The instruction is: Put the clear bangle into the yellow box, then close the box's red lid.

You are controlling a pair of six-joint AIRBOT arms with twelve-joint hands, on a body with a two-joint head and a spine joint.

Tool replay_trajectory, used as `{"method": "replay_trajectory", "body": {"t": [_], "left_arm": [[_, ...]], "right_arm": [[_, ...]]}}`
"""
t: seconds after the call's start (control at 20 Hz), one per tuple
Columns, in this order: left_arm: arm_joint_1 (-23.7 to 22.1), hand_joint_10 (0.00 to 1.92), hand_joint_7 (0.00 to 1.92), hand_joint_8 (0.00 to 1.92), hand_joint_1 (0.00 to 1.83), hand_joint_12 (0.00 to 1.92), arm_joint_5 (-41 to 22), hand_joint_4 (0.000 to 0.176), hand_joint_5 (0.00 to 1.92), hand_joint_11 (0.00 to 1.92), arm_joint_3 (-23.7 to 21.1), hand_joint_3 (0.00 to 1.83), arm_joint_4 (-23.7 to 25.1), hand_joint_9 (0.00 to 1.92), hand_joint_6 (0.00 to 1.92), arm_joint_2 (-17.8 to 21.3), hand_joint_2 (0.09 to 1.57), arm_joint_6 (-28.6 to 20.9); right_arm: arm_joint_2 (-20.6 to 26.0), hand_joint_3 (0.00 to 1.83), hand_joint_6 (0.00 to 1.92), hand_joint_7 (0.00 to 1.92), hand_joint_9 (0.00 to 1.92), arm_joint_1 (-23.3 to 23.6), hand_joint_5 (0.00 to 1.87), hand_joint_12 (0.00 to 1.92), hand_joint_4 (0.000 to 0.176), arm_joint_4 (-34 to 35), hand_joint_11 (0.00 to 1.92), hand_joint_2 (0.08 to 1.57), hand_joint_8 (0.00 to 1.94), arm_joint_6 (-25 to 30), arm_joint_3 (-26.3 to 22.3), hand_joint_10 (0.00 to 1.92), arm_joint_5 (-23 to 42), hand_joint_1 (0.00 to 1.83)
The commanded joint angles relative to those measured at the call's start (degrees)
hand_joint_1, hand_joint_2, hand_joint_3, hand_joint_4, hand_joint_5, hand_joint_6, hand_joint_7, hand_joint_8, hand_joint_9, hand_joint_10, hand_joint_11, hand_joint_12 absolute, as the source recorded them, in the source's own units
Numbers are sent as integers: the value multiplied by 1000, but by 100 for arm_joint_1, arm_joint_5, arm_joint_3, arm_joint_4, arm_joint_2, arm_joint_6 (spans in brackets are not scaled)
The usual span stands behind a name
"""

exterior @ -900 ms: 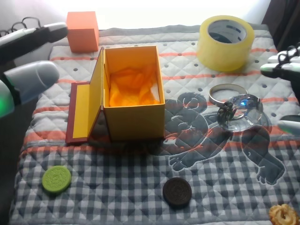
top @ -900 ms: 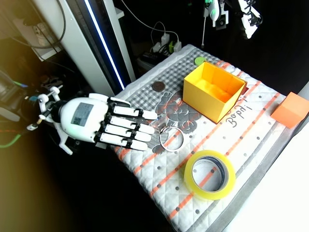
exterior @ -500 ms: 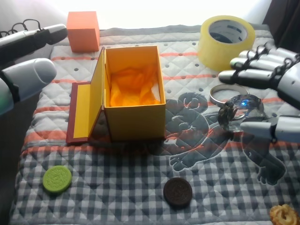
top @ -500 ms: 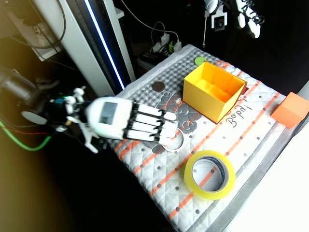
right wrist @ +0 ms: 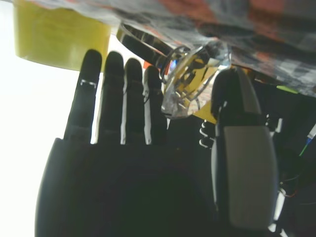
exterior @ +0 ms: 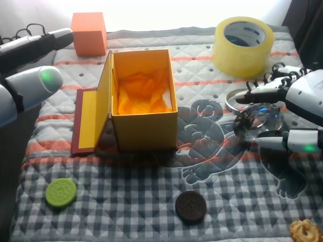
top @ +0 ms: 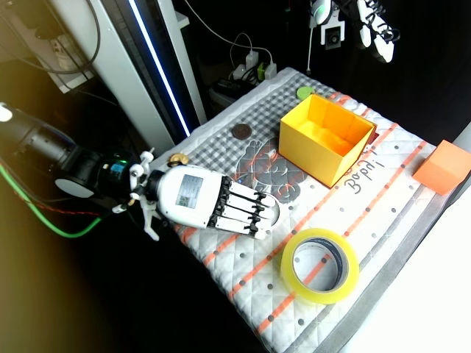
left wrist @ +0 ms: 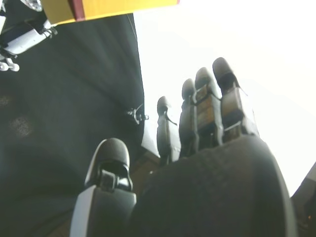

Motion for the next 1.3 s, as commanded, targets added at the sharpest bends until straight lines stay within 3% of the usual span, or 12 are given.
{"method": "replay_trajectory", "body": {"t": [0.0,0.05,0.15,0.3,0.35,0.4,0.55,0.7,0.75,0.85,0.95,1.25], "left_arm": [[-80,8,267,7,37,598,-656,173,296,0,26,0,27,252,4,-25,1271,-38],[-79,3,258,2,7,556,-650,175,286,0,33,0,27,247,2,-30,1271,-42],[-72,4,278,4,50,515,-632,172,297,0,43,0,23,261,3,-42,1264,-52],[-73,5,279,5,2,471,-609,165,313,0,60,1,23,267,3,-62,1264,-65],[-73,3,279,3,0,414,-592,174,287,0,67,0,23,266,5,-68,1257,-69],[-73,3,288,3,0,386,-579,176,285,0,78,0,21,269,4,-80,1252,-71],[-74,8,313,10,0,382,-606,174,292,5,98,1,-18,286,6,-93,1255,-73],[-76,0,308,0,46,571,-598,151,335,0,122,0,-57,300,0,-96,1253,-76],[-84,2,310,1,66,592,-574,150,352,2,134,0,-57,308,4,-106,1249,-76],[-103,1,305,0,35,598,-550,153,356,0,162,0,-57,308,3,-127,1249,-77],[-123,0,306,0,74,669,-522,147,373,1,183,0,-57,322,2,-146,1247,-77],[-202,2,285,1,64,510,-386,131,370,0,256,1,-57,292,3,-233,1257,-78]], "right_arm": [[-12,0,1042,1018,1132,37,828,1252,0,5,582,1146,984,-62,36,128,385,1211],[-8,0,1033,1061,973,57,841,1142,0,3,644,1122,844,-62,33,983,397,1342],[58,2,1162,1059,1035,143,788,1056,0,-62,647,1147,931,-39,-27,660,629,1257],[167,3,1235,953,767,325,783,1024,0,-288,479,1171,997,167,-109,1384,1150,1356],[168,0,1167,1032,955,418,838,971,0,-367,623,1148,920,220,-109,679,1279,1243],[167,0,1099,1012,906,532,862,970,0,-431,671,1133,863,241,-113,1153,1381,1344],[49,0,1222,1046,1149,924,809,736,0,-602,727,1150,899,245,-119,106,1630,1214],[-275,0,1076,1068,1196,1432,909,796,5,-831,709,1120,857,267,38,20,1609,1219],[-385,3,1009,1038,925,1589,953,865,0,-909,663,1115,794,280,95,1029,1554,1339],[-659,0,1097,1117,881,1967,866,1019,0,-1095,619,1116,666,280,201,1256,1304,1370],[-822,0,1072,1158,1167,2109,870,1068,0,-1164,847,1108,759,280,261,427,1164,1254],[-1223,1,1126,1119,1256,2290,851,853,0,-1248,739,1121,814,296,312,8,1031,1238]]}}
